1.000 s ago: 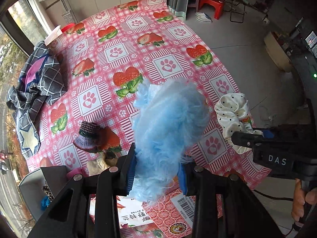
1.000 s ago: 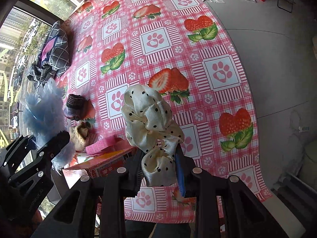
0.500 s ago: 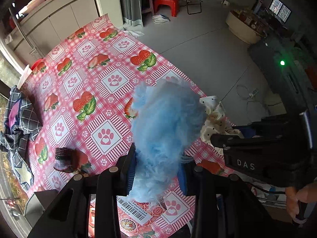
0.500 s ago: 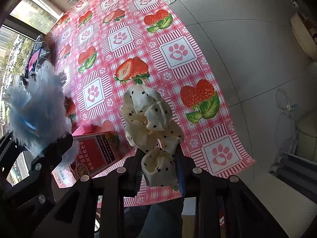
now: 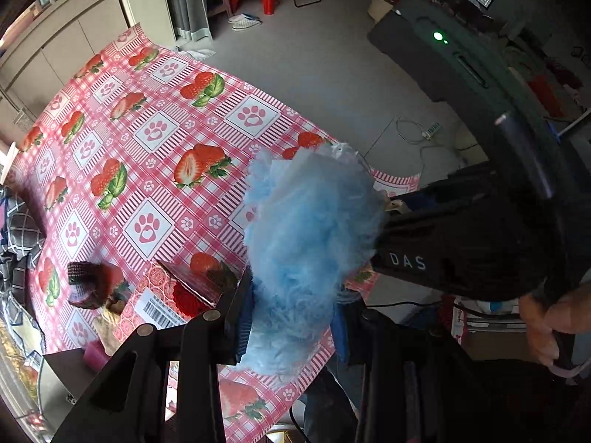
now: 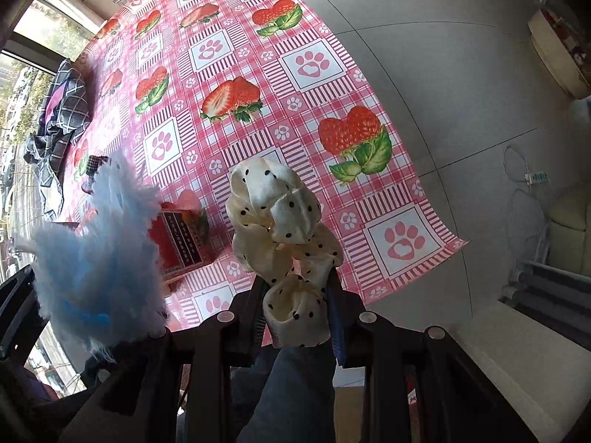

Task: Organize soft objects
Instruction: 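Lift both held items and swing both tools around above the table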

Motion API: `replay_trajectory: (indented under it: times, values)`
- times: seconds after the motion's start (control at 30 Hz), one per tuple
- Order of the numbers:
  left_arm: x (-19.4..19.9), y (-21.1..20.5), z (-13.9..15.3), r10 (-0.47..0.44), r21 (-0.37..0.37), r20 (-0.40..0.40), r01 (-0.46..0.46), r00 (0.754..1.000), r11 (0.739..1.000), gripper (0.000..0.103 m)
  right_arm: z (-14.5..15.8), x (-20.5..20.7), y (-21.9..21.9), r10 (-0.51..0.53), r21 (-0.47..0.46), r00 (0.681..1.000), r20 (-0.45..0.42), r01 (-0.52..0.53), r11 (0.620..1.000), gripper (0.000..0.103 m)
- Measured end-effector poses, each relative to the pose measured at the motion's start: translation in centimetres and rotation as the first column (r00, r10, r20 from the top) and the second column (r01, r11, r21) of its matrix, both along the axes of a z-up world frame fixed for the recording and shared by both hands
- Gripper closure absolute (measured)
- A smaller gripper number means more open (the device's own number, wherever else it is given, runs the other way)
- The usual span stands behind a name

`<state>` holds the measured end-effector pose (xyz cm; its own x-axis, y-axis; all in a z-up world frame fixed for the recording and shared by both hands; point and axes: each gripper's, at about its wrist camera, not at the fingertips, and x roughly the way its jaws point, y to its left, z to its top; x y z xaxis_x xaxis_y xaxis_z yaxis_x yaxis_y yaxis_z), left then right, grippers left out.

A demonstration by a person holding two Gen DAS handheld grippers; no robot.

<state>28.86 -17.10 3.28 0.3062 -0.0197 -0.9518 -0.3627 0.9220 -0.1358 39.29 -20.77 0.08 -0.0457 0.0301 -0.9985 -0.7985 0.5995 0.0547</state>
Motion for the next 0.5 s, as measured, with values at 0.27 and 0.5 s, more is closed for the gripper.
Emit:
replay_trajectory:
  times: [0.27, 0.5]
  values:
    - [-5.5, -2.2, -1.2, -0.036, -0.016, -0.048, 0.035, 0.998, 0.999, 0.065, -1.2, -3.9, -0.9, 0.078, -0.041, 0.996, -0.032, -0.079, 0.996, 0.073]
    - [-10.6, -2.0, -1.8, 0.055, -0.008, -0.075, -0.055, 0.996, 0.998, 0.065, -1.9, -7.9, -0.4, 0.187, -0.057, 0.98, -0.062, -0.19, 0.98, 0.073]
